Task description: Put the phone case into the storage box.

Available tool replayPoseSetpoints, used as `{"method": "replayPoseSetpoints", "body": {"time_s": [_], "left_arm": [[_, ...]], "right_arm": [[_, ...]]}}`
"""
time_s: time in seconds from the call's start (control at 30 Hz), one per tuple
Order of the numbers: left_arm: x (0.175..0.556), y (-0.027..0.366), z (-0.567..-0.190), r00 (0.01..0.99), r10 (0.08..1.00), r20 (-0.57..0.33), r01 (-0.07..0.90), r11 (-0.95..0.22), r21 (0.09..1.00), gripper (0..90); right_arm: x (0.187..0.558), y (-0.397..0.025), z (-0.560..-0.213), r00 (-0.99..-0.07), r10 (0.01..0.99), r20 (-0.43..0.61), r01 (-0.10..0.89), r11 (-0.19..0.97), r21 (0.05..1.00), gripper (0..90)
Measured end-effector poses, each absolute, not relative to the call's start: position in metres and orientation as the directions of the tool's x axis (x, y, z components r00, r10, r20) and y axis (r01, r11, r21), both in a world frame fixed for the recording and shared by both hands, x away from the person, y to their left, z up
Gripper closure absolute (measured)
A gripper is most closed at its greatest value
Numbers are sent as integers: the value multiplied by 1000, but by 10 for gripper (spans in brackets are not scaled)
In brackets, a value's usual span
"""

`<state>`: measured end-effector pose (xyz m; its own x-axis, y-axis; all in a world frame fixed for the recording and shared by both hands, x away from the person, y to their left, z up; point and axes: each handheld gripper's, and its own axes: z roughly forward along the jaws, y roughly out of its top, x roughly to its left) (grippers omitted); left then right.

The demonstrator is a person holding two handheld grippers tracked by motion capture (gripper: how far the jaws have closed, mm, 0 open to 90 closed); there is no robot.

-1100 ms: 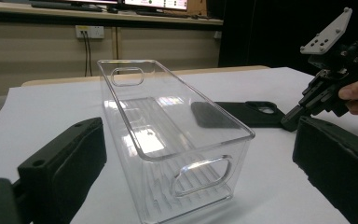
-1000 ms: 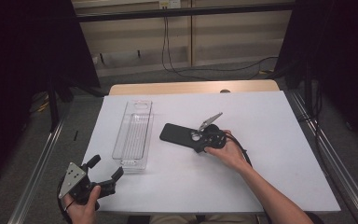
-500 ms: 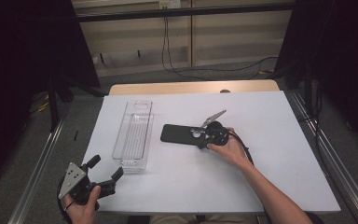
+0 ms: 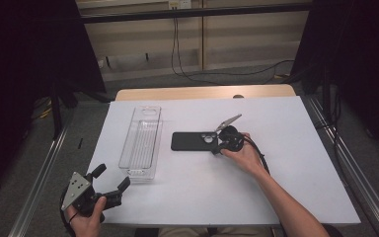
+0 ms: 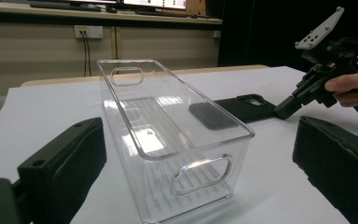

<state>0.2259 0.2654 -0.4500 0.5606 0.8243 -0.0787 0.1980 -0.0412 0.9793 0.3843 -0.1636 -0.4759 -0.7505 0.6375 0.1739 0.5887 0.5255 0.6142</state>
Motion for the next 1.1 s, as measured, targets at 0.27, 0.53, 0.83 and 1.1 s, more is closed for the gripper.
{"method": "replayPoseSetpoints", "body": {"time_s": [0.27,0.53,0.83,1.1], "left_arm": [[227,265,-451,565,821,-83,200,-39,979,28],[227,265,-451,569,818,-83,198,-38,979,28],[226,265,-451,571,818,-74,199,-50,979,28],[226,266,-451,576,813,-82,201,-43,979,28]], "right_arm": [[386,-147,-459,-765,619,177,559,502,660,900],[400,-125,-447,-765,617,182,546,472,692,900],[424,-100,-440,-752,636,174,551,461,695,900],[448,-80,-443,-747,653,122,547,500,671,900]]}}
